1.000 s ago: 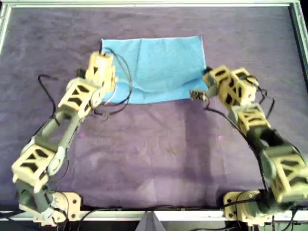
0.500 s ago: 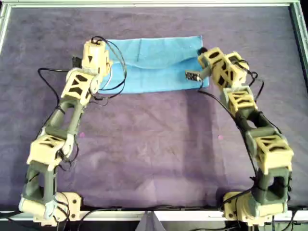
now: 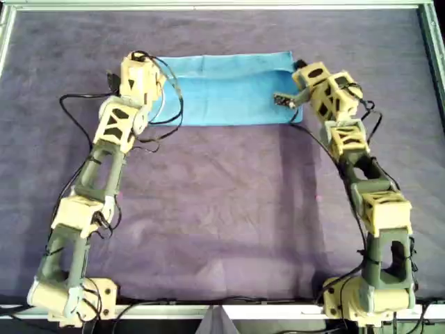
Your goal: Fold a cloth
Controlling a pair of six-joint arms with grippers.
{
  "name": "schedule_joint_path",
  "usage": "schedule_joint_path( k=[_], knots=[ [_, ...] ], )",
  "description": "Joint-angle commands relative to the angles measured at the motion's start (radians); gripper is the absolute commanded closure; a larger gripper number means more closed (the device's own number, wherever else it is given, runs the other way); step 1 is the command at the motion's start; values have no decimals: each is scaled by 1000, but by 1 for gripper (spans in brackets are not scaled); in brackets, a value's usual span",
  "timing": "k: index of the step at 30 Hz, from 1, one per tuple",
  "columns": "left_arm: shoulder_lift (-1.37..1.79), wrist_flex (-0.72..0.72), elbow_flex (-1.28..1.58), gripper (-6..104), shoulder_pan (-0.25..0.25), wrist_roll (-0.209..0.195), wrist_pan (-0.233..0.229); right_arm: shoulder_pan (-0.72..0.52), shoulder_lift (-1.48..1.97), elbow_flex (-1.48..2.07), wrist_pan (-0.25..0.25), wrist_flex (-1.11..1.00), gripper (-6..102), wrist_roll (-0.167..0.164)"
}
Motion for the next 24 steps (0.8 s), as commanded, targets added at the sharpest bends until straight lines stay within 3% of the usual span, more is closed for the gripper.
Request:
schedule_joint_path(
  k=[1, 4, 6, 10, 13, 18, 24],
  knots=[
    [14, -12, -98, 95, 18, 9, 5, 6, 32, -80, -2, -34, 94, -5],
    [-11, -12, -103, 93, 18, 9, 5, 9, 31, -80, 6, -34, 91, 8],
    [-21, -12, -103, 85, 20, 9, 5, 9, 31, -75, -3, -34, 82, 11],
    [-31, -12, -103, 55, 20, 9, -12, 9, 11, -80, -3, -34, 57, -5],
    [-32, -12, -101, 35, 20, 9, -12, 3, 11, -80, 9, -32, 45, -5],
    [-23, -12, -103, 15, 48, 9, -5, -14, 12, -80, 11, -32, 41, -5],
    [-31, -12, -110, 8, 54, -2, -14, -18, 32, -80, 11, -32, 40, -5]
  ],
)
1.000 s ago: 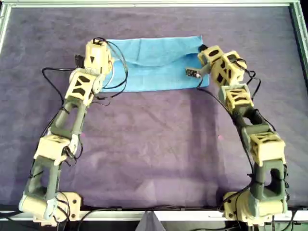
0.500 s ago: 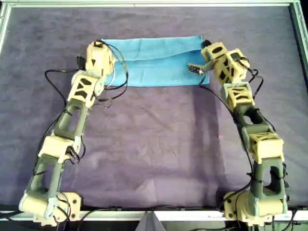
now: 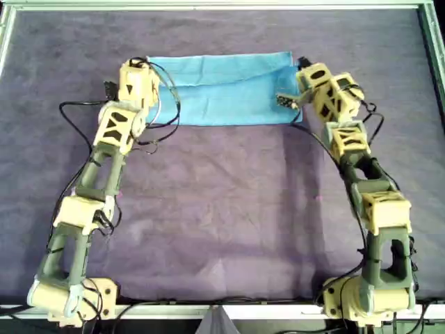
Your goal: Fold a cloth
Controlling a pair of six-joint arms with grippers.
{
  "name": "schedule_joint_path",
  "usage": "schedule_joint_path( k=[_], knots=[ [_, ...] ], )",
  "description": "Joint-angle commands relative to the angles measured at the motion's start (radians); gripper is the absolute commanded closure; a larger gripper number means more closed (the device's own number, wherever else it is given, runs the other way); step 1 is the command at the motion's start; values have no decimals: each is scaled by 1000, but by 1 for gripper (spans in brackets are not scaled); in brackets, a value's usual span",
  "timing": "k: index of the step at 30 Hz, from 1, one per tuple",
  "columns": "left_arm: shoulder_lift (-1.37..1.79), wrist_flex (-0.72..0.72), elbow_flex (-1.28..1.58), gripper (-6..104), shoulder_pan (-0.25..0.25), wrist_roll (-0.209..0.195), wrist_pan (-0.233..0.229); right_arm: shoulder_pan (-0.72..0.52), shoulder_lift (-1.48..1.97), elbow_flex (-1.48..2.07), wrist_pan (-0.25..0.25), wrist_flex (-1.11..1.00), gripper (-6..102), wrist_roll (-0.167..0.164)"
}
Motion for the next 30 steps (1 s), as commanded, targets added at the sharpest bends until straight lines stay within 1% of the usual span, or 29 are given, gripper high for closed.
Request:
schedule_joint_path(
  k=[1, 2, 6, 8, 9, 11, 15, 16, 17, 18, 20, 23, 25, 27, 29, 30],
  knots=[
    [37, -12, -92, 8, 23, 6, -6, 8, 63, -74, 5, -32, 40, -5],
    [37, -12, -92, 8, 23, 8, 0, 14, 63, -74, 5, -32, 40, -5],
    [54, -15, -95, 8, 23, 6, -5, 18, 66, -74, -3, -32, 40, -5],
    [55, -17, -110, 8, 23, 2, -6, 14, 67, -74, 2, -32, 40, -5],
    [55, -20, -130, 8, 23, 8, -6, 9, 69, -74, -9, -32, 40, -5],
    [44, -17, -169, 8, 23, 9, -6, 3, 75, -67, -6, -28, 40, -5],
    [58, 37, -184, 8, 23, 12, -8, -17, 186, 12, 0, 11, 40, -3],
    [67, 86, -187, 8, 23, 21, -8, -25, 239, 60, -11, 31, 40, 6],
    [98, 152, -189, 8, 23, 40, -8, -31, 318, 112, -11, 57, 40, 8],
    [152, 232, -189, 8, 15, 61, -8, -35, 416, 178, -11, 89, 40, -3],
    [305, 434, -172, 8, 9, 106, -8, -57, 649, 344, -11, 173, 40, -3],
    [503, 776, -186, 8, 6, 110, 6, -71, 1005, 595, -6, 299, 40, -3],
    [624, 927, -172, 8, 6, 106, -6, -72, 1230, 773, 3, 365, 41, -5],
    [749, 907, -167, 8, 21, 98, -8, -72, 1427, 928, 5, 411, 41, -5],
    [862, 891, -167, 8, 23, 95, -8, -72, 1628, 1075, 5, 448, 41, -5],
    [914, 893, -166, 8, 14, 94, -8, -72, 1713, 1147, 5, 460, 41, -5]
  ],
)
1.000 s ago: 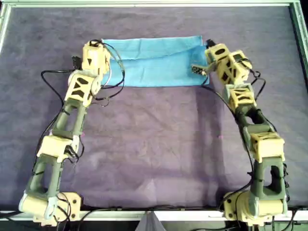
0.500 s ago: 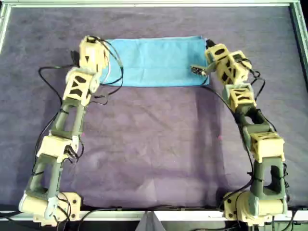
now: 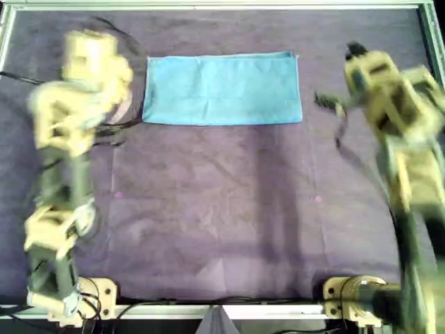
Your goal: Fold a cloth
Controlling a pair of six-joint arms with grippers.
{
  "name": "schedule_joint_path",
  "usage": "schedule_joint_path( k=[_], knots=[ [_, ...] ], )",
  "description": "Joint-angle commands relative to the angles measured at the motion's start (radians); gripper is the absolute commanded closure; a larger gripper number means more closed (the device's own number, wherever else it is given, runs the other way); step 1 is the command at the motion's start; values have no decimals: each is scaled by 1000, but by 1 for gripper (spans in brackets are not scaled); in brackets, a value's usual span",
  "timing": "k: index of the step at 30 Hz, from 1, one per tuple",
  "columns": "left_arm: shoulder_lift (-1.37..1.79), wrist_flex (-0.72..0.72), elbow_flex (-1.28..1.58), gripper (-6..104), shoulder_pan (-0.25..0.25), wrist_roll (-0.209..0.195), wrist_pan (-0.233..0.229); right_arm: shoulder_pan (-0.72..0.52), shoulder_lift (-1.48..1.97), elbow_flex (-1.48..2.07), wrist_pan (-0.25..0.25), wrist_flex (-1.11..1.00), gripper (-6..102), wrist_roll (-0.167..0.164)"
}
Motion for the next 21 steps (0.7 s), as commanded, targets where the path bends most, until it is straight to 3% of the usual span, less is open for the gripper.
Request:
schedule_joint_path(
  k=[1, 4, 6, 14, 17, 21],
  knots=[
    [282, 32, -46, 8, 2, -6, -9, -12, 324, 222, 15, 48, 41, -5],
    [411, 34, 5, 9, 0, -15, 0, -14, 534, 376, 15, 52, 41, -6],
    [492, 34, 98, 9, 2, -48, -9, -14, 646, 463, 15, 52, 41, -6],
    [992, 26, 1003, 8, 2, -259, 8, -14, 842, 683, 17, 52, 41, -6],
    [1232, -28, 1365, 8, 2, -262, -8, -14, 879, 732, 17, 52, 40, -5],
    [1559, -344, 1810, 8, 15, -261, -9, -11, 904, 815, 15, 34, 40, 5]
  ],
)
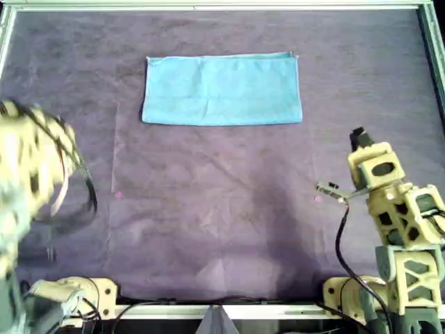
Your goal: Fold a cloth
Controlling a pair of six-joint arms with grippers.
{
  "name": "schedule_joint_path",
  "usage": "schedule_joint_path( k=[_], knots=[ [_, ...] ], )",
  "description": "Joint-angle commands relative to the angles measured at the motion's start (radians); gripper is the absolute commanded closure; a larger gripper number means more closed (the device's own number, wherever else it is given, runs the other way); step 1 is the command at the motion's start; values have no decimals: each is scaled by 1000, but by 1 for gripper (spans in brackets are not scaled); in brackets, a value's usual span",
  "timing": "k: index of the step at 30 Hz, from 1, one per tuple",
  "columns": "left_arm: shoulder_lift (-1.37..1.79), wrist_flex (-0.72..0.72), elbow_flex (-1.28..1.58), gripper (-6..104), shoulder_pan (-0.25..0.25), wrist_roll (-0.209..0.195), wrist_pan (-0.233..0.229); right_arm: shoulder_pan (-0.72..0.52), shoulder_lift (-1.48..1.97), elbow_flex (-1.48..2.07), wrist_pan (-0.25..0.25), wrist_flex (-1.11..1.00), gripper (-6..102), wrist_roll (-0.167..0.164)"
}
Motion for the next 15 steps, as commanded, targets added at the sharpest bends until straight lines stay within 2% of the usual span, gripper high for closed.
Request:
schedule_joint_path(
  k=[1, 5, 9, 12, 15],
  knots=[
    [336, -307, 426, 8, 15, -5, -8, -8, 26, 32, 0, -6, 40, 6],
    [563, -618, 874, 8, 8, -5, 0, -8, 26, 127, 0, -8, 40, -3],
    [670, -851, 1167, 9, 5, -5, 8, -8, 26, 189, 0, -8, 40, -3],
    [704, -956, 1304, 9, 5, -5, 8, -3, 26, 222, -12, -8, 40, -3],
    [707, -988, 1374, 9, 3, -5, 9, 0, 25, 252, -14, -6, 41, 2]
  ],
)
